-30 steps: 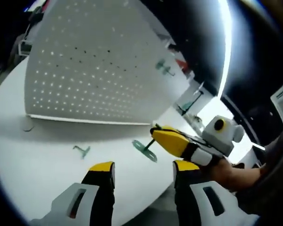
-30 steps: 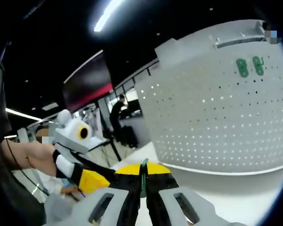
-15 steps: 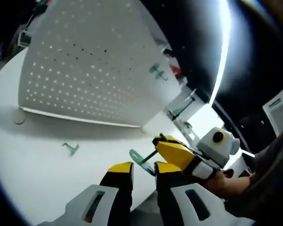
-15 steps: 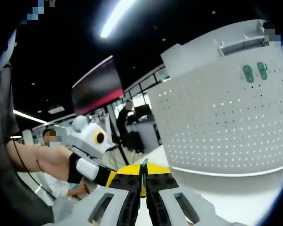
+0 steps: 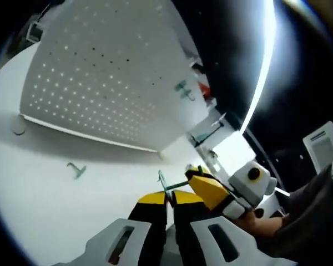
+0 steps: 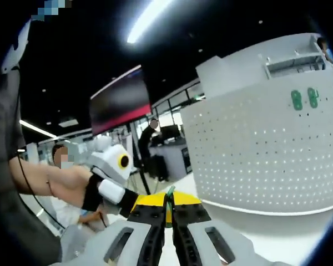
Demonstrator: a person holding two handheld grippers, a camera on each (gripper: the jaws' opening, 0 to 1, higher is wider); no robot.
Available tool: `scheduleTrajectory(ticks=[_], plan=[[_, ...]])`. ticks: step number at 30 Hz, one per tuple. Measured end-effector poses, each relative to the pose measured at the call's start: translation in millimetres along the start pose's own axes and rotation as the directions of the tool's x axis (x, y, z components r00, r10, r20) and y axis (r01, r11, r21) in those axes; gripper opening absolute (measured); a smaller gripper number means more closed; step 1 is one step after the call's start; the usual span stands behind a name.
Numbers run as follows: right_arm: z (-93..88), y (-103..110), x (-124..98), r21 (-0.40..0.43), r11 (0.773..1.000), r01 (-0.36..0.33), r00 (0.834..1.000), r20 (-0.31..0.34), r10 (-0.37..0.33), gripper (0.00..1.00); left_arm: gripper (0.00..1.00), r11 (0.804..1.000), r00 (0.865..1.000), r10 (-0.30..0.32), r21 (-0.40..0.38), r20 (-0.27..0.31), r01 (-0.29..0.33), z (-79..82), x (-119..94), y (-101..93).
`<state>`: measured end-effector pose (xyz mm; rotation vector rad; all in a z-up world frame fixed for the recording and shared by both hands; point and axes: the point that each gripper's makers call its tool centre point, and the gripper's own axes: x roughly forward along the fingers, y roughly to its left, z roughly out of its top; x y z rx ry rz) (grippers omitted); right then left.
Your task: Insert the hook assembly into the mounting plate slot until the hook locks in place.
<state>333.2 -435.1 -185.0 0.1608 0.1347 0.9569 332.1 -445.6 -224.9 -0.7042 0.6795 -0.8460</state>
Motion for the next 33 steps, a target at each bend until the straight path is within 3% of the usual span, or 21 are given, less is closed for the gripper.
scheduleTrajectory(ticks=[7, 12, 15, 21, 24, 27, 29, 33], plan=[[3.8, -3, -1, 0.001, 1.000, 0.026, 1.000, -0.005, -0.026, 0.01, 0.02, 0.999, 1.000, 0.022, 0.027, 0.010, -0.023, 3.5, 1, -1.2], [11.4, -7, -3, 0.082, 0.995, 0.056, 0.998, -0.009, -0.056, 0.02, 0.01, 0.996, 0.998, 0.042, 0.072, 0.040, -0.044, 11.6, -1, -2.2], [18.1, -9, -8, 0.135, 0.989, 0.066, 0.998, -0.004, -0.066, 0.05, 0.01, 0.984, 0.994, 0.099, 0.141, 0.051, -0.105, 16.2, -4, 5.8], [25.6, -12, -17, 0.142, 0.987, 0.080, 0.997, -0.014, -0.079, 0.09, 0.01, 0.963, 0.986, 0.141, 0.218, 0.091, -0.157, 26.7, -10, 5.2], [19.2, -9, -20, 0.156, 0.985, 0.068, 0.996, -0.062, -0.059, 0.07, 0.01, 0.918, 0.978, 0.179, 0.340, 0.103, -0.204, 32.9, -11, 6.3], [15.1, -7, -20, 0.138, 0.987, 0.077, 0.994, -0.090, -0.065, 0.05, 0.01, 0.897, 0.978, 0.183, 0.389, 0.104, -0.209, 33.2, -9, 1.0], [14.1, -6, -20, 0.201, 0.976, 0.086, 0.993, -0.098, -0.067, 0.06, 0.01, 0.876, 0.975, 0.192, 0.428, 0.110, -0.221, 34.2, -9, -1.4], [16.0, -6, -17, 0.260, 0.962, 0.090, 0.993, -0.101, -0.066, 0.08, 0.01, 0.800, 0.967, 0.222, 0.544, 0.122, -0.252, 35.5, -9, -2.2]])
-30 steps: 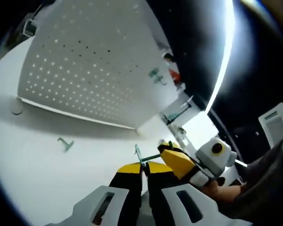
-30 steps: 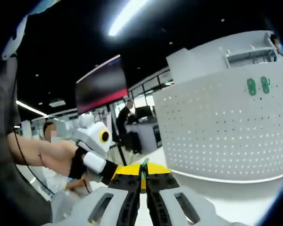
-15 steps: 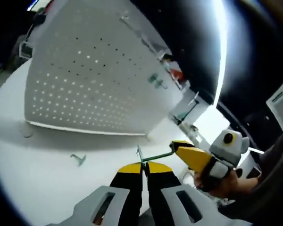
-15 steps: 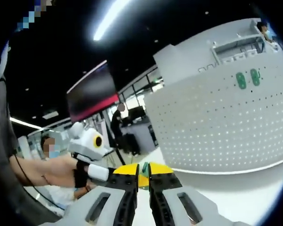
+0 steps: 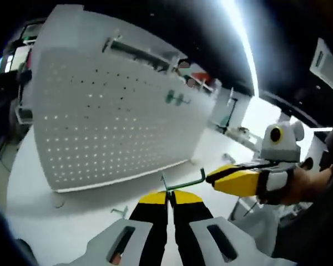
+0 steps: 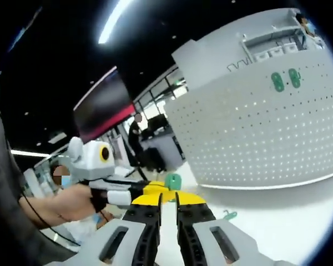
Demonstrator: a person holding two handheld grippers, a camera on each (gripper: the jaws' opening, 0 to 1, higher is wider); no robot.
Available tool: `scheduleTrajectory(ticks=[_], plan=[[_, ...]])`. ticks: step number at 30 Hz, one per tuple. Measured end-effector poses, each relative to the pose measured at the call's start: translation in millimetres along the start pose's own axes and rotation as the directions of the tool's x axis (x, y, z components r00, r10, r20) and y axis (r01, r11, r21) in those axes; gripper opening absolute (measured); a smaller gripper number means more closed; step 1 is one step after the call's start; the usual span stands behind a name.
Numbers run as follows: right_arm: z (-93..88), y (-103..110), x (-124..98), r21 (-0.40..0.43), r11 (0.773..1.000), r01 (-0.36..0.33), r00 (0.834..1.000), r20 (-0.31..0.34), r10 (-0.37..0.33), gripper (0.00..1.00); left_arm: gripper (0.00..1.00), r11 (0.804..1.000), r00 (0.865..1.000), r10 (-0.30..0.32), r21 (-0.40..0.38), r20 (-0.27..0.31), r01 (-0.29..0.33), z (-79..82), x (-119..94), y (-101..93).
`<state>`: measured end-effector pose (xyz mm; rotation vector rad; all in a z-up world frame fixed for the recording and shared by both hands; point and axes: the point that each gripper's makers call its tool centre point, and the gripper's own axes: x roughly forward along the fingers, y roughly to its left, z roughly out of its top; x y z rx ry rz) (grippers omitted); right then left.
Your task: Insert the hook assembly into the mounting plate slot until the hook locks in place.
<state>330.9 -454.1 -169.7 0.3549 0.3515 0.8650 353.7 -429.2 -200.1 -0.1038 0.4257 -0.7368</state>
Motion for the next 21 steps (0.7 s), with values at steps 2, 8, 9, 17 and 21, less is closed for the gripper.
scheduleTrajectory(ticks=[2, 8, 9, 17, 21], plan=[[0.9, 0, 1, 0.016, 1.000, 0.003, 1.000, 0.001, -0.003, 0.10, 0.01, 1.000, 1.000, 0.003, 0.005, 0.000, -0.003, -0.2, 0, -2.0], [-2.5, -2, 8, 0.103, 0.995, 0.016, 1.000, -0.010, -0.015, 0.12, 0.01, 0.999, 1.000, 0.013, 0.037, 0.021, -0.014, 1.8, 0, -4.8], [-3.1, -3, 9, 0.124, 0.992, 0.019, 1.000, -0.007, -0.018, 0.12, 0.01, 0.998, 0.999, 0.017, 0.052, 0.028, -0.018, 2.7, 0, -6.1], [-2.1, -6, 13, 0.193, 0.981, 0.033, 0.999, 0.006, -0.035, 0.06, 0.01, 0.990, 0.999, 0.012, 0.138, 0.052, -0.019, 6.8, 1, -16.1], [1.9, -8, 14, 0.246, 0.969, 0.032, 0.999, 0.023, -0.039, 0.05, 0.01, 0.976, 0.997, 0.021, 0.216, 0.080, -0.038, 13.1, 1, -19.3]])
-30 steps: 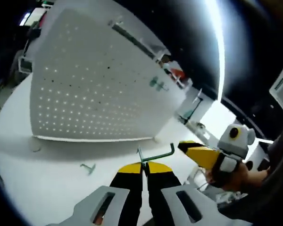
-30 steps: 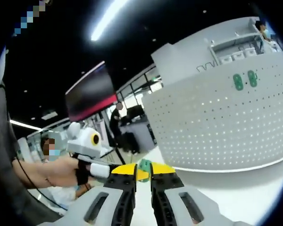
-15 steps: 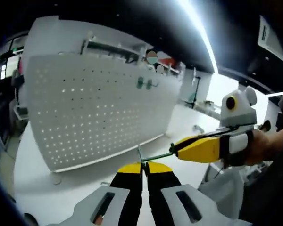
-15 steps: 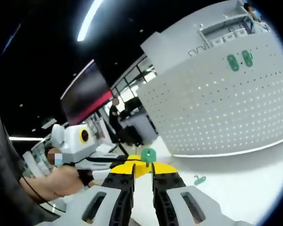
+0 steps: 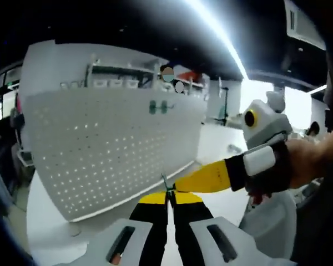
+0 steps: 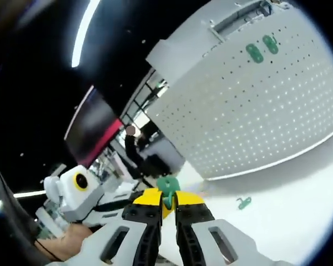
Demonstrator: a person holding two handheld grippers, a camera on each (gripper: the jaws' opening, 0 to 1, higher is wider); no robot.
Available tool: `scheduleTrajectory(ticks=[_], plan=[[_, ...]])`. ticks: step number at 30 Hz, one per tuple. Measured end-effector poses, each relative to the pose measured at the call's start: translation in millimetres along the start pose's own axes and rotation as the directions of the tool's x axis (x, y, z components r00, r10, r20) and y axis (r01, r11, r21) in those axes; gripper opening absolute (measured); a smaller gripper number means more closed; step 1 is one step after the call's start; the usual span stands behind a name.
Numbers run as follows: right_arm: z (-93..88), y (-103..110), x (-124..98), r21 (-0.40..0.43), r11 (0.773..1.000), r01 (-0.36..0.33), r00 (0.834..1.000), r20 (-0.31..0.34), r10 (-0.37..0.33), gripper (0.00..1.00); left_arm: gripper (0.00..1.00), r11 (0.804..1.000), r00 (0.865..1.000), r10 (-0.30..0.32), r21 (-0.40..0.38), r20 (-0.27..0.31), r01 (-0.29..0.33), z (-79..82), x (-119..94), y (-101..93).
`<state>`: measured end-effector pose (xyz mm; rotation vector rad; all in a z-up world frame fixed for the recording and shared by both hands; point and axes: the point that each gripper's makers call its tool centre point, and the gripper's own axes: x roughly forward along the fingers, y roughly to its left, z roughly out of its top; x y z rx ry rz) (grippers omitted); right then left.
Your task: Insert the hook assembly into the mounting plate slot until the hook locks in place.
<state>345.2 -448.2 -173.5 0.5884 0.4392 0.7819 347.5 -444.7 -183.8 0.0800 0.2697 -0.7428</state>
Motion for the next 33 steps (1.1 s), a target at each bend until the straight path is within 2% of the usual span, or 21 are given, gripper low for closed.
scheduleTrajectory(ticks=[3, 7, 11, 13, 18, 21, 23, 26, 27, 31, 33], plan=[[2.9, 1, 0, 0.001, 1.000, 0.002, 1.000, 0.013, -0.002, 0.04, 0.01, 1.000, 1.000, 0.010, -0.007, 0.007, -0.010, 2.9, 1, 0.9], [4.1, 0, 0, 0.026, 1.000, 0.011, 1.000, 0.021, -0.011, 0.02, 0.01, 0.997, 1.000, 0.031, 0.070, -0.002, -0.031, 5.3, 2, 0.9], [7.2, 2, -1, -0.013, 1.000, 0.017, 0.999, 0.033, -0.017, 0.01, 0.01, 0.998, 1.000, 0.030, 0.057, 0.007, -0.030, 8.3, 0, 1.9], [7.4, 1, -1, -0.007, 1.000, 0.018, 0.999, 0.034, -0.018, 0.00, 0.01, 0.998, 1.000, 0.029, 0.063, 0.001, -0.029, 8.4, 1, 1.7], [7.8, 3, -3, -0.044, 0.999, 0.023, 0.999, 0.042, -0.021, 0.00, 0.03, 0.997, 1.000, -0.016, 0.076, 0.000, 0.016, 9.4, 0, 0.2], [7.0, 2, -4, -0.054, 0.998, 0.020, 0.999, 0.032, -0.019, 0.00, 0.04, 0.999, 0.999, -0.041, 0.035, 0.008, 0.040, 8.0, 0, -0.5], [6.5, 2, -4, -0.067, 0.998, 0.019, 0.999, 0.028, -0.017, 0.00, 0.05, 0.998, 0.999, -0.049, 0.037, 0.004, 0.049, 6.8, 0, -1.3], [8.2, 3, -4, -0.110, 0.994, 0.018, 0.999, 0.031, -0.014, 0.00, 0.14, 0.996, 0.998, -0.059, 0.063, -0.035, 0.062, -0.1, 1, -4.8], [9.4, 3, -4, -0.129, 0.991, 0.017, 0.999, 0.032, -0.013, 0.00, 0.20, 0.996, 0.998, -0.060, 0.065, -0.036, 0.062, -0.5, 1, -5.0], [10.8, 4, -4, -0.160, 0.987, 0.010, 1.000, 0.026, -0.006, 0.00, 0.49, 0.998, 0.998, -0.063, 0.013, -0.025, 0.063, -1.4, 1, -7.7], [11.3, 3, -4, -0.197, 0.980, 0.014, 1.000, 0.020, -0.011, 0.00, 0.56, 0.996, 0.996, -0.090, -0.016, -0.018, 0.090, -1.3, 2, -12.5]])
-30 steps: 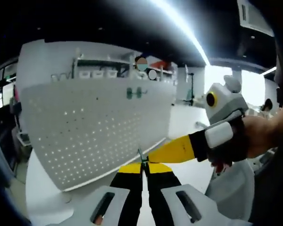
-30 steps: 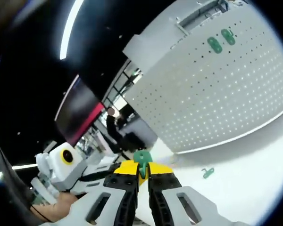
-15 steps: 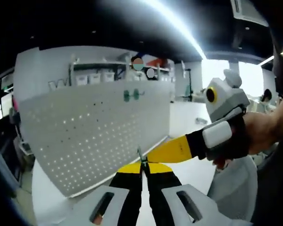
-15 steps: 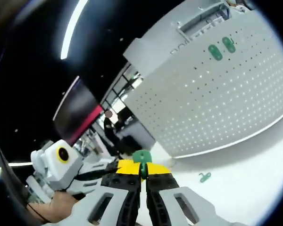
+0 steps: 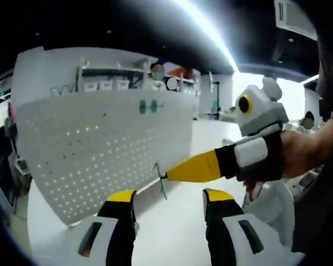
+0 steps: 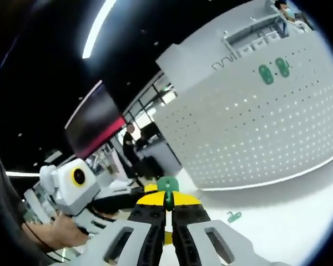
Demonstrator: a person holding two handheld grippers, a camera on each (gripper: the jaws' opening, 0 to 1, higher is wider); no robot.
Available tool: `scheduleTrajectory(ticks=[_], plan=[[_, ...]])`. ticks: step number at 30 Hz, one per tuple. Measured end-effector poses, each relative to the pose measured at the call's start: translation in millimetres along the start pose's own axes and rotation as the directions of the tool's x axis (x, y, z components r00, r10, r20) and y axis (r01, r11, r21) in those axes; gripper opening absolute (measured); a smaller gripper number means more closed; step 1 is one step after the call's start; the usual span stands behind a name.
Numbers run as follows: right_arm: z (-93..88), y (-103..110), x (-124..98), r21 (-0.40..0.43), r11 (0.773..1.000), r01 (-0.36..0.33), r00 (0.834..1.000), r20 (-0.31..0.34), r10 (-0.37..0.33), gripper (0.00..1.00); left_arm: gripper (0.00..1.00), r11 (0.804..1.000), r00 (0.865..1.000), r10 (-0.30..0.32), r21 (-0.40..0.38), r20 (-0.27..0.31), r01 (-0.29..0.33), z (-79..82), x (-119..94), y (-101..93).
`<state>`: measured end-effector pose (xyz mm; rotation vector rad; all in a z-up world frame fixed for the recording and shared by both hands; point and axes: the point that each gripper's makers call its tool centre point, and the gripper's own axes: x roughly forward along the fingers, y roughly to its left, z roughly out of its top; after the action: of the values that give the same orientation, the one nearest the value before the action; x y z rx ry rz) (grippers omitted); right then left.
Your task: Insert the hook assembly into the mounting plate slot until the hook locks in place.
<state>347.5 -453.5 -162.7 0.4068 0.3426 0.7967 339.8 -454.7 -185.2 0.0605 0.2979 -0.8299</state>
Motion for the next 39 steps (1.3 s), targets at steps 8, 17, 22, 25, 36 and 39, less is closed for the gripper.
scheduleTrajectory(ticks=[8, 17, 22, 25, 36, 39], plan=[[1.5, -6, -3, -0.092, 0.996, 0.004, 1.000, -0.013, -0.005, 0.00, 0.86, 0.998, 0.999, -0.036, -0.048, 0.027, 0.037, 4.7, 0, -8.3], [-1.1, -11, -4, -0.175, 0.984, 0.021, 0.999, -0.028, -0.026, 0.00, 1.00, 0.989, 0.994, -0.091, -0.115, 0.055, 0.096, 6.7, -1, -18.9], [-0.7, -18, -3, -0.225, 0.973, 0.056, 0.998, -0.016, -0.061, 0.00, 1.00, 0.982, 0.993, -0.092, -0.156, 0.081, 0.103, 10.4, -3, -19.5], [6.0, -26, -3, -0.256, 0.961, 0.106, 0.994, 0.024, -0.103, 0.00, 1.00, 0.980, 0.992, -0.085, -0.173, 0.096, 0.101, 13.5, -5, -17.2], [27.2, -49, 2, -0.283, 0.939, 0.197, 0.979, 0.099, -0.176, 0.00, 1.00, 0.981, 0.995, -0.055, -0.181, 0.088, 0.070, 14.4, -6, -8.4], [38.4, -59, 2, -0.294, 0.927, 0.233, 0.971, 0.128, -0.203, 0.00, 1.00, 0.977, 0.994, -0.047, -0.204, 0.094, 0.065, 14.1, -8, -5.0]])
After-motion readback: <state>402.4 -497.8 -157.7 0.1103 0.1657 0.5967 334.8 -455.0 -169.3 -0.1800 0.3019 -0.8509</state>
